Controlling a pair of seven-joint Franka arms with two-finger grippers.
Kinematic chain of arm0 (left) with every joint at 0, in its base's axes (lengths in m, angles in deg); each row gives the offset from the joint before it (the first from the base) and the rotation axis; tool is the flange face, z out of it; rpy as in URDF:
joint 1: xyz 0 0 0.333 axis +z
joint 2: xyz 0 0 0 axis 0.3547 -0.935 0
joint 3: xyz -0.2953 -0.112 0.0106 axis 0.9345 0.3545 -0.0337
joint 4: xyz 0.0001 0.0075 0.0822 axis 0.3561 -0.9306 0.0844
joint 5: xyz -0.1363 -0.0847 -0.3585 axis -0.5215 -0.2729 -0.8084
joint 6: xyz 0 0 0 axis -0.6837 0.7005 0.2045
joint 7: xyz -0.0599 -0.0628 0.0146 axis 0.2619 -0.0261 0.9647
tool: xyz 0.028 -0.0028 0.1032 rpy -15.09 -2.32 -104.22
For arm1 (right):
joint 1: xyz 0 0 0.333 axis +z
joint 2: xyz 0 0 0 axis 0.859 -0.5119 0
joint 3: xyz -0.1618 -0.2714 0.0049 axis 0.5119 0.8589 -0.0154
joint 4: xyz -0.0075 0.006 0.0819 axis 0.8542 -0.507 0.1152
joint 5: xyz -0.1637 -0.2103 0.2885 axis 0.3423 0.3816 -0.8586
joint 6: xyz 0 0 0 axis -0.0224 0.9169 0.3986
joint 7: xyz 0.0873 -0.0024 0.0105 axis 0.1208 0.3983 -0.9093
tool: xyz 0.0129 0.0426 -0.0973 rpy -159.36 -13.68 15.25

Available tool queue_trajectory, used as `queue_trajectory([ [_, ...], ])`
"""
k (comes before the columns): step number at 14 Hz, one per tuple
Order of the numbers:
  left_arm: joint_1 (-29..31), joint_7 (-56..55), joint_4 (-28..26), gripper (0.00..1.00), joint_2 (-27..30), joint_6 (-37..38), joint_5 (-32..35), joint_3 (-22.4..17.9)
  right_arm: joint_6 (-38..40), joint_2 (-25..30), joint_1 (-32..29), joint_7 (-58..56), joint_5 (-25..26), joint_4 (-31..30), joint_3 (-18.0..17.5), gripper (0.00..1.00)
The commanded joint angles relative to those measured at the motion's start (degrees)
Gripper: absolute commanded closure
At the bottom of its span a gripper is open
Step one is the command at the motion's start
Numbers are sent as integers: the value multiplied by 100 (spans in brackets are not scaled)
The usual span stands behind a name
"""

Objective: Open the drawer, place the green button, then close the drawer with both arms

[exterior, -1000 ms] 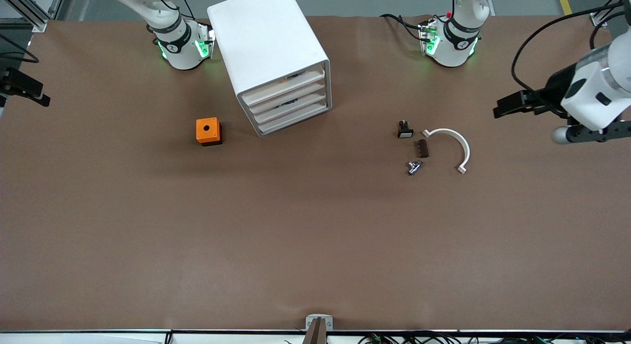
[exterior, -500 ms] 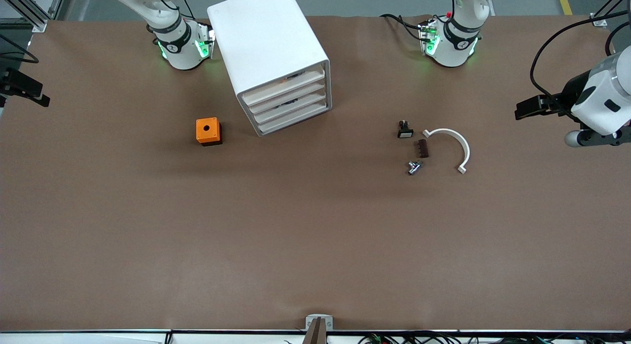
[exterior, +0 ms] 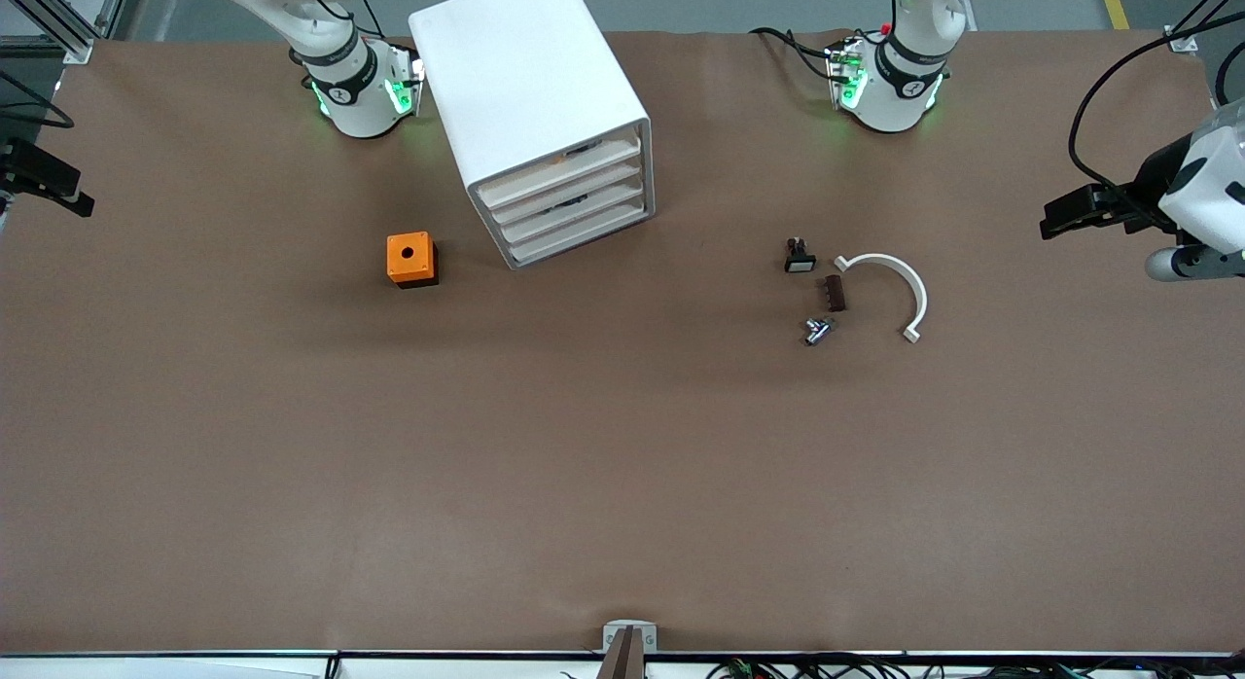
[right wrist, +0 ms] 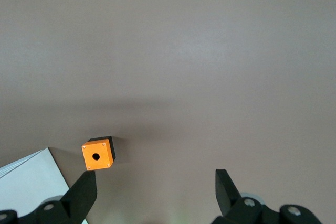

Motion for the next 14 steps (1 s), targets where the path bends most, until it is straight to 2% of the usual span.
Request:
queue_trajectory([
  [1, 108, 125, -705, 0, 662, -504, 84, -57, -109, 162, 37, 71, -7, -158, -1, 0],
  [5, 162, 134, -240, 0, 627, -460, 67, -57, -100, 180, 2, 386, -208, -175, 8, 0],
  [14, 118, 37, -54, 0, 610, -451, 40, -4, -100, 206, 29, 379, -200, -175, -1, 0],
])
